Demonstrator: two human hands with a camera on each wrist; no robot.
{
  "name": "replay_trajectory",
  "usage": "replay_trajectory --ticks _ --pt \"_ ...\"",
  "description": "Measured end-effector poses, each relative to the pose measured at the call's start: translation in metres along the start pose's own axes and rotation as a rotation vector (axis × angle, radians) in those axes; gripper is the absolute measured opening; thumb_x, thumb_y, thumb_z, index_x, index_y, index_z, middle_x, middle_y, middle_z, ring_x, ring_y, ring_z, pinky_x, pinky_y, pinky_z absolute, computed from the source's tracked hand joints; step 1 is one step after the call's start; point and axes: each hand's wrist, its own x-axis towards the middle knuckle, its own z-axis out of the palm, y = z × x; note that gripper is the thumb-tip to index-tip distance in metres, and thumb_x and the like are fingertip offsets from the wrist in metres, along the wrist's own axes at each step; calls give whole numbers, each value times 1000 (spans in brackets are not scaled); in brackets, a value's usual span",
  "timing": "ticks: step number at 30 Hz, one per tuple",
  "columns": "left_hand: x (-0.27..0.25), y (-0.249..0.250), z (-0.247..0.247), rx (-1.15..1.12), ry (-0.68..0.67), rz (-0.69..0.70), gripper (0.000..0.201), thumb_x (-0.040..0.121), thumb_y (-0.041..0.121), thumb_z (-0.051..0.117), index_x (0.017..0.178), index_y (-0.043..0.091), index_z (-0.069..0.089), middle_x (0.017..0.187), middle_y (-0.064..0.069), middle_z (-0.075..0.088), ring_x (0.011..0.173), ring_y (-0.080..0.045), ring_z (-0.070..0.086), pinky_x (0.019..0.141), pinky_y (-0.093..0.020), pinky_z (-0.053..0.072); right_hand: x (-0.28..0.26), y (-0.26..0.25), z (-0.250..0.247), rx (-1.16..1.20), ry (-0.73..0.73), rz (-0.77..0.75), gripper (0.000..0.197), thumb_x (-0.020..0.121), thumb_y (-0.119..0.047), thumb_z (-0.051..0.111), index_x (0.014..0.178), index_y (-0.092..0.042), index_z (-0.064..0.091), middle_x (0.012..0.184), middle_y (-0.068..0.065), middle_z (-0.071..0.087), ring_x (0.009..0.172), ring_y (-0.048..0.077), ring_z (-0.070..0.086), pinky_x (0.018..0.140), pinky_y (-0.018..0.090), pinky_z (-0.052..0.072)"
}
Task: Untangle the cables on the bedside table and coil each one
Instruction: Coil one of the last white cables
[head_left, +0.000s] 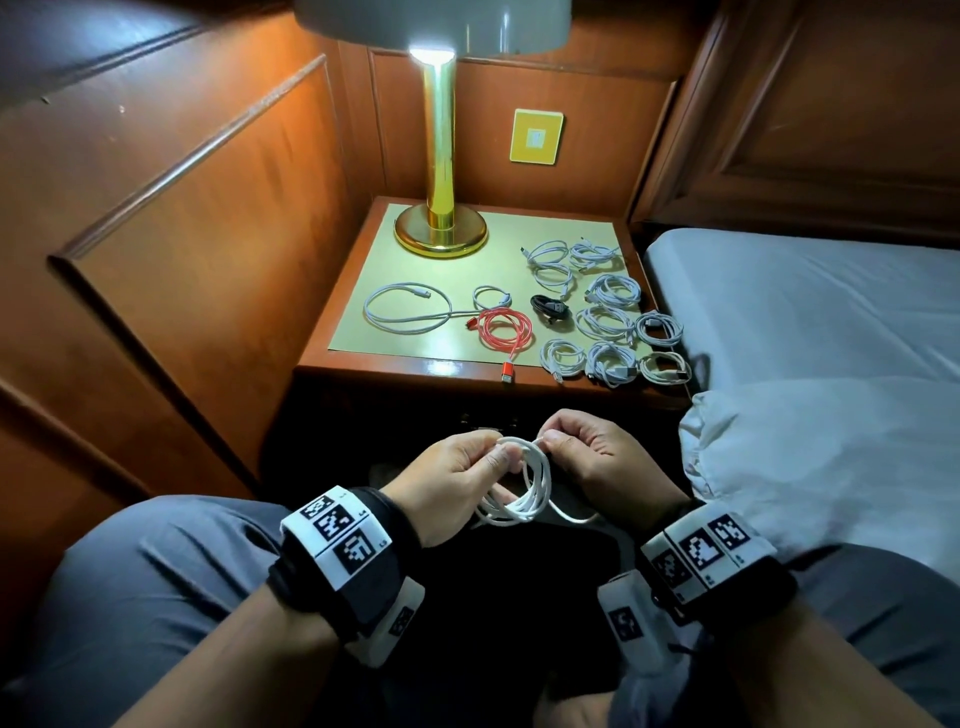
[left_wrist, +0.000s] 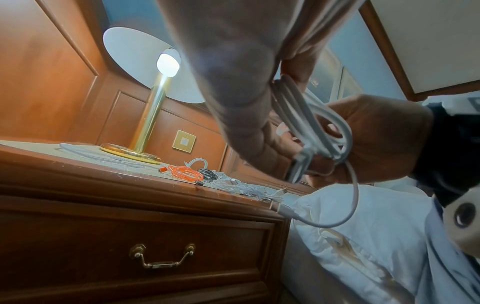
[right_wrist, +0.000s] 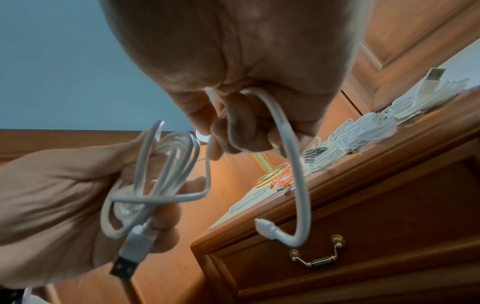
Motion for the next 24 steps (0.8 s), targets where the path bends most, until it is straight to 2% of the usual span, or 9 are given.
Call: replay_trajectory --ticks 2,4,7,10,13,16,19,22,24 --pt "1 2 -1 -18 10 9 28 97 32 51 103 9 66 87 -4 70 73 -20 73 73 -36 59 1 2 -1 58 -37 -23 21 99 -20 54 83 -17 67 71 -9 64 69 6 57 71 29 45" --pt "2 3 -1 -67 1 9 25 99 26 49 100 7 66 85 -3 70 69 -18 70 68 -27 58 2 2 -3 95 -67 -28 20 95 -26 54 84 -18 68 74 -7 66 72 8 59 74 30 47" --pt "4 0 2 -77 -1 3 24 101 22 49 91 7 65 81 -3 69 68 -16 65 69 -27 56 2 4 -3 67 -91 -29 20 100 -20 56 86 -20 70 83 -4 68 77 7 62 79 29 48" --pt "6 -2 3 -20 62 -22 26 104 18 48 85 12 65 74 4 69 65 -13 64 69 -29 54 0 6 -1 -99 106 -71 6 94 -22 66 95 -27 69 99 -4 58 90 0 60 85 18 47" --pt "10 -7 2 16 148 -61 28 104 22 49 87 7 65 78 -2 70 68 -20 65 77 -42 55 -5 3 -3 -119 313 -265 17 84 -19 78 93 -23 64 96 -2 54 84 5 56 75 13 44" --pt "11 -11 3 -7 199 -79 25 103 22 51 89 8 66 78 -1 69 68 -21 65 78 -44 54 -9 -3 -1 -87 181 -436 16 77 -24 84 81 -22 69 86 -3 58 74 13 57 65 20 46" --pt "9 -11 5 46 215 -76 23 103 25 52 91 15 69 78 2 69 71 -21 68 76 -41 56 -8 2 6 -242 142 -489 13 75 -38 83 80 -29 75 87 -9 51 84 10 53 73 24 46" --pt "10 -9 7 66 242 -57 28 103 25 50 88 10 69 72 4 68 70 -15 67 75 -39 56 -6 9 9 -501 218 -401 21 75 -60 69 82 -41 75 96 -15 46 102 15 42 85 36 41" --pt "9 -7 8 101 258 -34 29 103 25 51 81 16 67 69 6 67 68 -8 64 73 -33 54 -7 7 9 -561 229 -299 14 76 -57 73 83 -44 74 113 -16 50 120 20 36 94 36 32"
